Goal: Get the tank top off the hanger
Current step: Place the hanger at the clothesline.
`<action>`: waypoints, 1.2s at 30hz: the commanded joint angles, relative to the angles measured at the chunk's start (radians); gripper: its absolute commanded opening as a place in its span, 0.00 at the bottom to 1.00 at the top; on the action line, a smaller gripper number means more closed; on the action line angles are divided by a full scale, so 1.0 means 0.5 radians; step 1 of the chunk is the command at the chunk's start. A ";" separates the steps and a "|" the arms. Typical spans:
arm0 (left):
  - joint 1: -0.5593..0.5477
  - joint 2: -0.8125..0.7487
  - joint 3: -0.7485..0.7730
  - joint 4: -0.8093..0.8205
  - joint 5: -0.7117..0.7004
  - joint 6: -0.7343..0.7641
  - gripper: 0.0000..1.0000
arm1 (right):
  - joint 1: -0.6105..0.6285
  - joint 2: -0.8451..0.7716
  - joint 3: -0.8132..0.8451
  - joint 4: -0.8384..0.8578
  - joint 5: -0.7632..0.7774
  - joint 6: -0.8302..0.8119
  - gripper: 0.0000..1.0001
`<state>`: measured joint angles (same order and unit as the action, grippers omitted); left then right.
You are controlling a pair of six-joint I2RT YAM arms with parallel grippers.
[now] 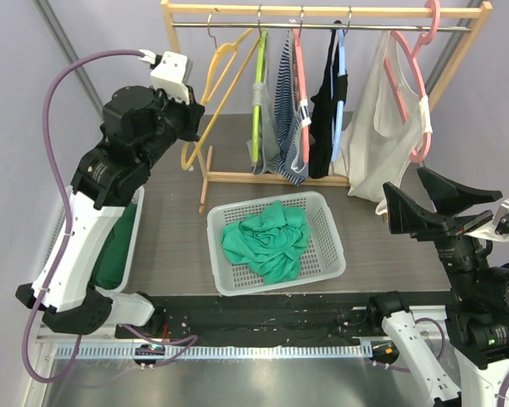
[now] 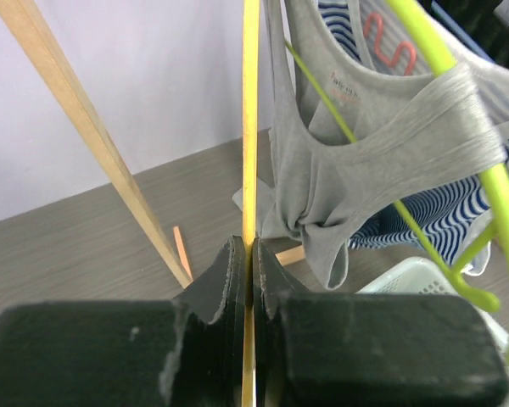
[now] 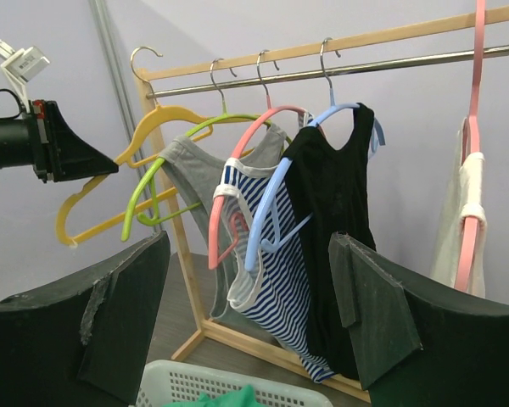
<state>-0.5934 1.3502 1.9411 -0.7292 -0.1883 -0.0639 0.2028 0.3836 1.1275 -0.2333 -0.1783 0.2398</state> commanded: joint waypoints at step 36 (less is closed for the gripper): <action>0.076 0.358 0.382 0.029 -0.384 -0.265 0.00 | -0.001 -0.108 0.003 0.009 0.016 -0.001 0.83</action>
<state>-0.5598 1.5219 2.1128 -0.7273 -0.3164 -0.2016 0.2028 0.3370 1.1152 -0.2424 -0.1810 0.2424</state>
